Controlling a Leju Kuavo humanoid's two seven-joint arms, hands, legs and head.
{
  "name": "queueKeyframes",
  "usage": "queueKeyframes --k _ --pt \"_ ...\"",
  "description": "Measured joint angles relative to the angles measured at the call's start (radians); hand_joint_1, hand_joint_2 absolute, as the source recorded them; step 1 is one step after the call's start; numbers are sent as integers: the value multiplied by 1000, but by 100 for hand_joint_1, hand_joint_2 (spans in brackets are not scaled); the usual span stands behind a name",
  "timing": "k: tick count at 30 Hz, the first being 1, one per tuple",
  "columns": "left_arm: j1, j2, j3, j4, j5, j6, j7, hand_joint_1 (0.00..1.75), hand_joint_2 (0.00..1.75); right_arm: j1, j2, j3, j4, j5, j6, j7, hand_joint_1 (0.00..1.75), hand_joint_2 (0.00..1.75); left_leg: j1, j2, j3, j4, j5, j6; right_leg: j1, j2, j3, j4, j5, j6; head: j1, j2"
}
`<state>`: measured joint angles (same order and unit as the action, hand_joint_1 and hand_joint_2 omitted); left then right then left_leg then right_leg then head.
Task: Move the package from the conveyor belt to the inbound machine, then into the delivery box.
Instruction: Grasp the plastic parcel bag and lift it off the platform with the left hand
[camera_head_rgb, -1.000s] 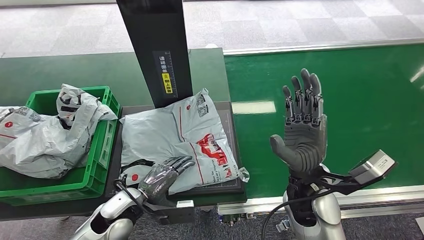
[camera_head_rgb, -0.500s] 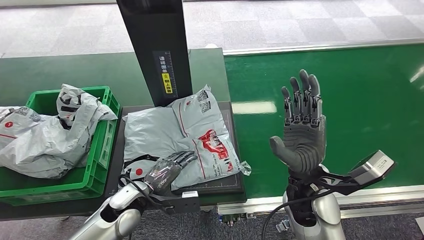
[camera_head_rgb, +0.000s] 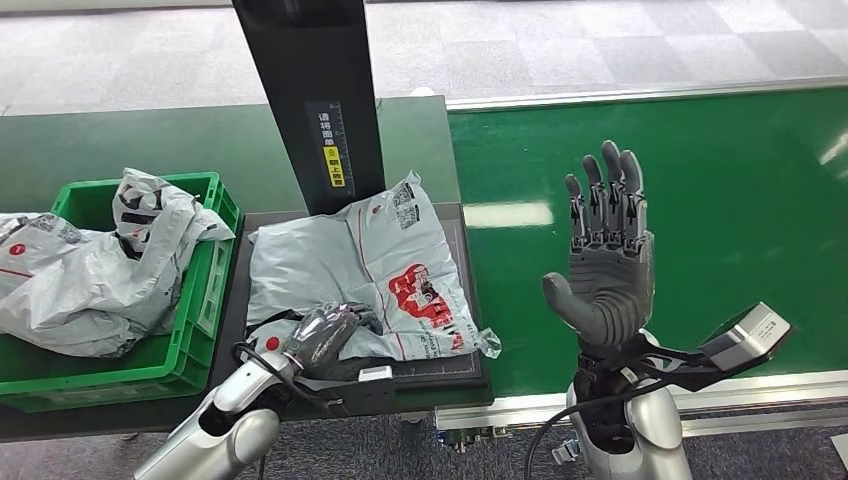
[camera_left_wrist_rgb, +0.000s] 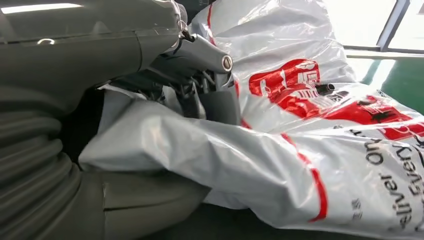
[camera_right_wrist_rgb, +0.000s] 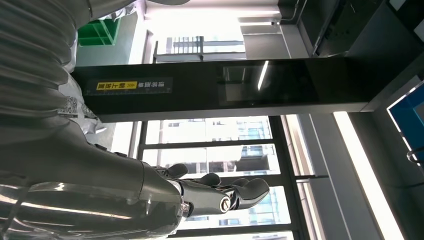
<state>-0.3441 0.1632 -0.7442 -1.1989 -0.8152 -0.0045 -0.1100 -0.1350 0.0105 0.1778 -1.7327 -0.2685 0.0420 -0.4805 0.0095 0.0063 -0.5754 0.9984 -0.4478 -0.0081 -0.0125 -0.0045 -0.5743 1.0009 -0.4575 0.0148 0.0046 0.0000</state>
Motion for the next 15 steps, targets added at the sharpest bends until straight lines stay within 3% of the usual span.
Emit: queueKeyframes --k 8,15 --pt "-7 1 8 -14 -2 19 4 175 175 -1 -3 0 2 0 -13 -3 0 175 0 0 0 0 0 0 0 0 0 0 0 0 0 0" --pt "9 5 61 -120 -11 178 -4 175 175 15 -6 0 1 5 -41 -8 0 175 0 0 0 0 0 0 0 0 0 0 0 0 0 0"
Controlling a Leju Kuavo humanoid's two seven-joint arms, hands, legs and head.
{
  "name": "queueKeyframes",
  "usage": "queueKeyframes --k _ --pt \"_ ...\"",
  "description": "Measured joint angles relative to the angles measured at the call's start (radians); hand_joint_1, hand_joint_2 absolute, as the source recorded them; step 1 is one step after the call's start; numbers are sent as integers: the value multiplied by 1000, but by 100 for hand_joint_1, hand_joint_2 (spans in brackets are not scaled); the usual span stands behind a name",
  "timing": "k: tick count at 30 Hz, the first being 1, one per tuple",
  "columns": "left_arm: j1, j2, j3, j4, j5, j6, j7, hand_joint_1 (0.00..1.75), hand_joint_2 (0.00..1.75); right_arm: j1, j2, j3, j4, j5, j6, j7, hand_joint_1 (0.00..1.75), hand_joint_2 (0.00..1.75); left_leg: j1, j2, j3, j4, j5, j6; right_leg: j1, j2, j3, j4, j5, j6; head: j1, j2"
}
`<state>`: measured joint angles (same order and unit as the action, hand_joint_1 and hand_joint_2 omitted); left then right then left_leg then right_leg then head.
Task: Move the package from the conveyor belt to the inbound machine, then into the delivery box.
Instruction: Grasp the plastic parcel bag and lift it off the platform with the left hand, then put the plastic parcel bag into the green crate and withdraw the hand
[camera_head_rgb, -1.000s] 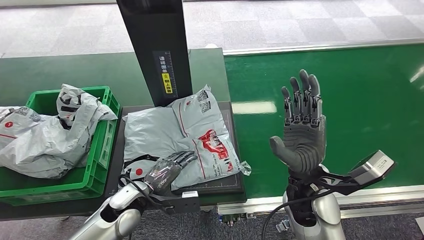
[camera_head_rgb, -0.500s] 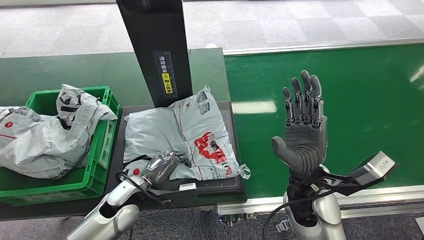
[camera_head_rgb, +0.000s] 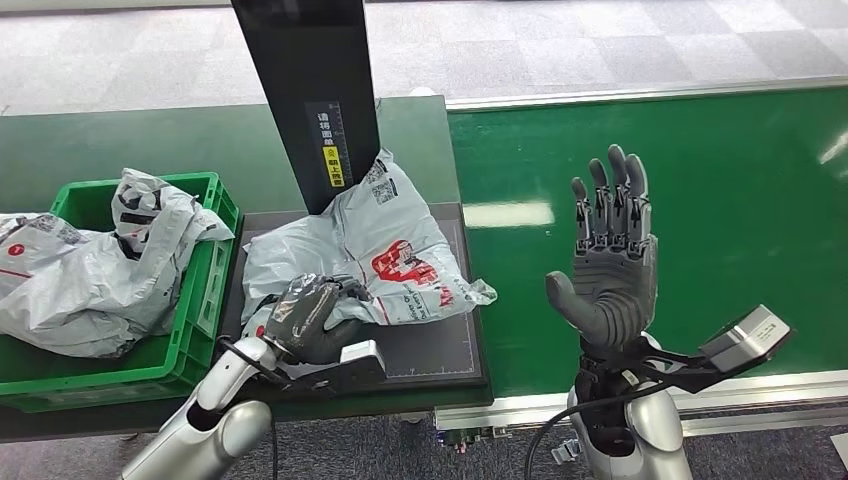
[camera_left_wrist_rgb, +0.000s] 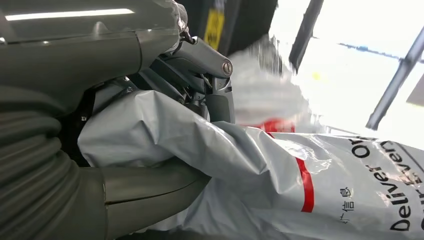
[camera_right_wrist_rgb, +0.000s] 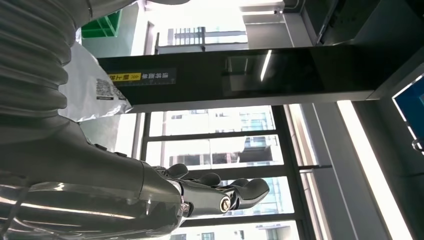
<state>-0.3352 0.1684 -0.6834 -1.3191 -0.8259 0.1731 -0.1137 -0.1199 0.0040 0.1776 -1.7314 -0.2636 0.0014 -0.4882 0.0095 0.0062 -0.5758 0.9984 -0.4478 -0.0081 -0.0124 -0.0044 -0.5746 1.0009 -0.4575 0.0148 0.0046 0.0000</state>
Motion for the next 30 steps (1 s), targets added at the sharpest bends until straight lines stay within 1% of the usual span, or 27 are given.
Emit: queueKeyframes --k 3,6,10,12,17,22,27,30 --pt "20 3 49 -97 14 113 -19 175 175 12 0 0 -11 8 -16 1 0 175 0 0 0 0 0 0 0 0 0 0 0 0 0 0" --pt "40 8 96 -192 34 192 -40 175 175 14 0 0 -20 12 -30 8 0 175 0 0 0 0 0 0 0 0 0 0 0 0 0 0" --pt "74 10 170 -329 71 312 -96 175 175 17 0 0 -30 13 -57 13 0 175 0 0 0 0 0 0 0 0 0 0 0 0 0 0" --pt "83 11 207 -384 94 356 -121 175 175 19 0 0 -35 14 -76 13 0 175 0 0 0 0 0 0 0 0 0 0 0 0 0 0" --pt "98 11 297 -484 118 408 -147 175 175 40 0 0 -54 14 -100 8 0 175 0 0 0 0 0 0 0 0 0 0 0 0 0 0" --pt "139 11 387 -552 124 458 -164 175 175 50 0 0 -68 15 -96 9 0 175 0 0 0 0 0 0 0 0 0 0 0 0 0 0" --pt "168 15 497 -576 153 513 -184 175 175 54 1 0 -71 24 -88 13 0 175 0 0 0 0 0 0 0 0 0 0 0 0 0 0" --pt "174 17 575 -575 165 521 -186 175 175 61 1 -1 -71 26 -84 13 0 175 0 1 0 0 0 0 0 0 0 0 0 0 0 0"
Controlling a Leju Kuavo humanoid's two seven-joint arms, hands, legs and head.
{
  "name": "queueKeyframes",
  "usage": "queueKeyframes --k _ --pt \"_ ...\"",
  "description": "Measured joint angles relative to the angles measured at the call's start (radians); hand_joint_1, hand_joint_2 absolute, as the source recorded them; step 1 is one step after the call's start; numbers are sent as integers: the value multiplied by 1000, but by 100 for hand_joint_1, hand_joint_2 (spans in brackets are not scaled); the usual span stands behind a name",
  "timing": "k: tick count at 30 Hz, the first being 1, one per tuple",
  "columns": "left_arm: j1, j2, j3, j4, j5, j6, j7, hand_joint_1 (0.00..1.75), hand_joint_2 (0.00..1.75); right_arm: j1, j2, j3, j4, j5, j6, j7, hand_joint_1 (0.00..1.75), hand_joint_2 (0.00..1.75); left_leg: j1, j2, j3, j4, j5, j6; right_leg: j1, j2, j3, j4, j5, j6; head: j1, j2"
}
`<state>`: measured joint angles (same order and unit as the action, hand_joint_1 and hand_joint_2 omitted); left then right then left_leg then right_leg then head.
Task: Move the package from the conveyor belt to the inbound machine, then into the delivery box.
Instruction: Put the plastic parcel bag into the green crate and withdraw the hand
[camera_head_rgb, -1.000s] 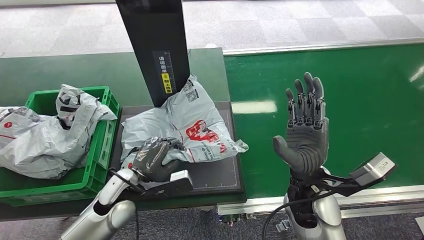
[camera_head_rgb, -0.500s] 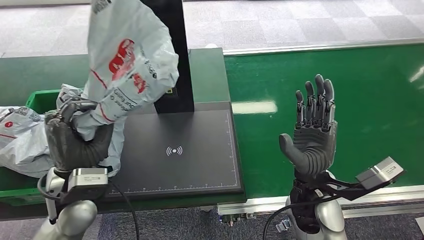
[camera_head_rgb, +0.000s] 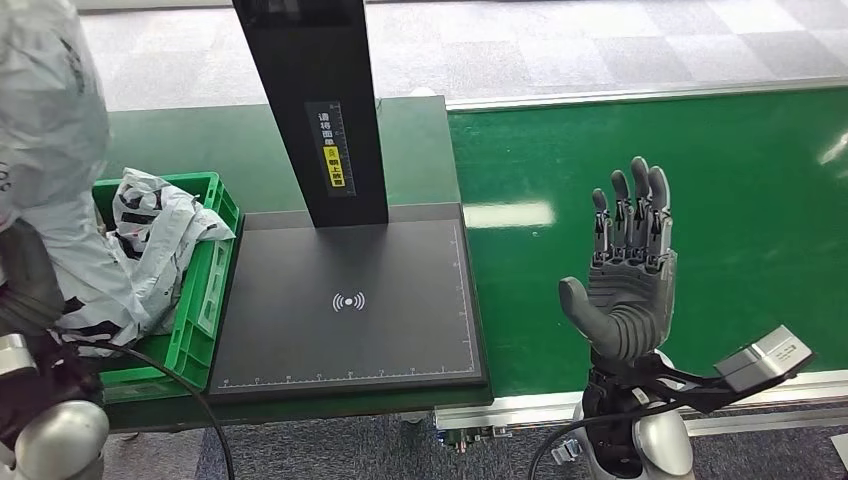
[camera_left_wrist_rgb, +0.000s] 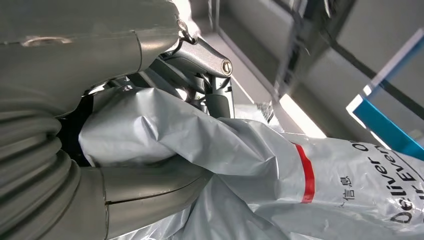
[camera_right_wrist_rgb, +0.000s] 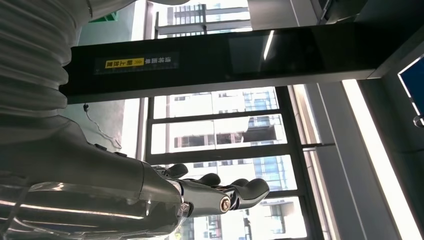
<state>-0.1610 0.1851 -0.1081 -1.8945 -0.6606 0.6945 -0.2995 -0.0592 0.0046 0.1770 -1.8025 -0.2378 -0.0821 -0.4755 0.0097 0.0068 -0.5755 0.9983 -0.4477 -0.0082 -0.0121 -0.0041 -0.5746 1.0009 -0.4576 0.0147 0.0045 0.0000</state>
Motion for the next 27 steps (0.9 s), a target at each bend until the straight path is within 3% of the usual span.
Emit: queueKeyframes --k 10,18,27 --pt "-65 8 154 62 -84 -43 92 175 175 1 0 0 0 1 -1 -1 0 175 0 0 0 0 0 0 0 0 0 0 0 0 0 0" --pt "-186 54 213 318 -240 -145 214 175 175 12 0 0 -17 4 -12 1 0 175 0 0 1 0 1 -1 0 1 0 0 0 -1 0 0" --pt "-220 59 204 557 -412 -271 327 175 175 20 0 -1 -33 16 7 12 0 175 0 0 0 0 1 -1 0 1 -1 0 0 -1 0 0"
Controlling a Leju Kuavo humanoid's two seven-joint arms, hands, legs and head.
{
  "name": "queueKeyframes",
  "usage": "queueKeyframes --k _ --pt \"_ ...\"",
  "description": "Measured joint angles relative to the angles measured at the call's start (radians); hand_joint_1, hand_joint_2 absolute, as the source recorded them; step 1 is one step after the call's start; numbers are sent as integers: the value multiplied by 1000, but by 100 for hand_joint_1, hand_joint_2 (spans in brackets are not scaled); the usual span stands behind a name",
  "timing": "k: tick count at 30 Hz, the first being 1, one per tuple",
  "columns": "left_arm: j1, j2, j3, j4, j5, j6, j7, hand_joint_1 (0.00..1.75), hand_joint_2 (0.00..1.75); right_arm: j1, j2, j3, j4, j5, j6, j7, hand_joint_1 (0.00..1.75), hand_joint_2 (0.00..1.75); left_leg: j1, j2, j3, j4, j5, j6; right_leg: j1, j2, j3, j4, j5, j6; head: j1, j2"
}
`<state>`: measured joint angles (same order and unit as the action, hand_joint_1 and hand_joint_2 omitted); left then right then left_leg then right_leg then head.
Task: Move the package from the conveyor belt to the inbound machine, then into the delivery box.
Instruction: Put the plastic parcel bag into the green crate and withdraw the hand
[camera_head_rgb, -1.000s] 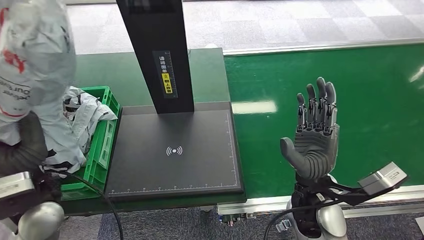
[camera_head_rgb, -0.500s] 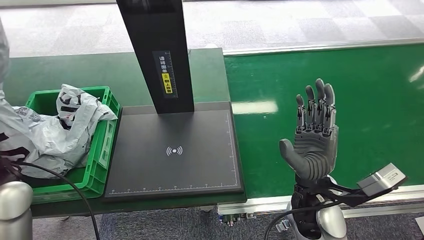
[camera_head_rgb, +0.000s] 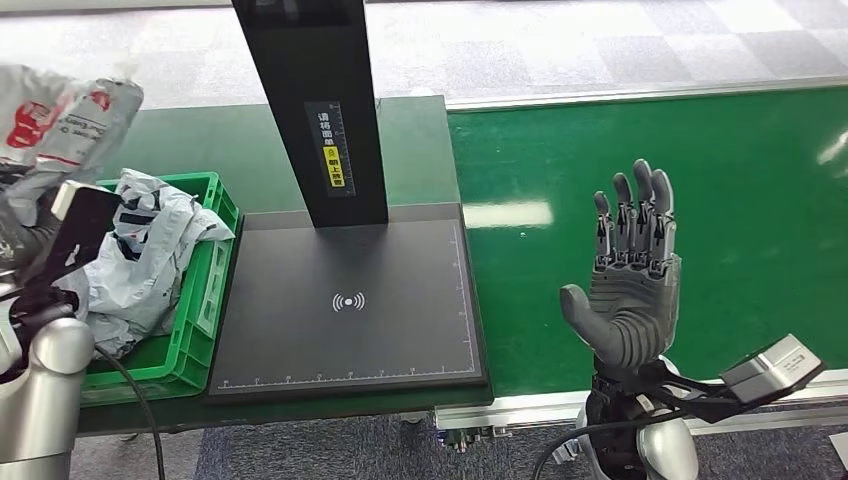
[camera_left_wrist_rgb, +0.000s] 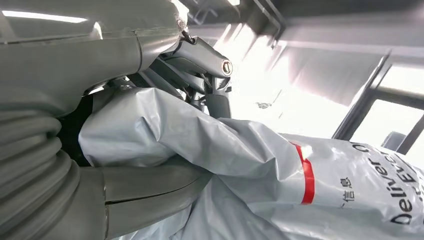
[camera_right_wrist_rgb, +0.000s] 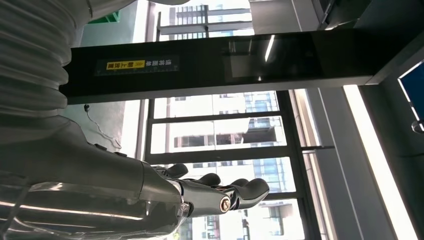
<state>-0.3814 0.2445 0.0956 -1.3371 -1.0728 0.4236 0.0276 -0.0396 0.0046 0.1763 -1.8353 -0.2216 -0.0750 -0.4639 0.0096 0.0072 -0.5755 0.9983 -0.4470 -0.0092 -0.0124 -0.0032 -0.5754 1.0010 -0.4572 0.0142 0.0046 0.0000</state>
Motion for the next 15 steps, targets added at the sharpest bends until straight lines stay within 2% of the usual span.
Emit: queueKeyframes --k 8,12,15 --pt "-29 2 -35 153 -17 -26 6 175 175 0 0 -5 0 0 3 2 0 175 0 0 0 0 0 0 0 0 0 0 0 0 0 0" --pt "-23 7 -55 171 -15 -58 14 0 175 4 -1 -13 0 0 5 1 0 175 0 0 0 0 0 0 0 0 0 0 0 0 0 0" --pt "-22 17 -71 183 -15 -98 36 0 175 14 -4 -18 0 -4 14 0 0 175 0 0 0 0 0 0 0 0 0 0 0 0 0 0"
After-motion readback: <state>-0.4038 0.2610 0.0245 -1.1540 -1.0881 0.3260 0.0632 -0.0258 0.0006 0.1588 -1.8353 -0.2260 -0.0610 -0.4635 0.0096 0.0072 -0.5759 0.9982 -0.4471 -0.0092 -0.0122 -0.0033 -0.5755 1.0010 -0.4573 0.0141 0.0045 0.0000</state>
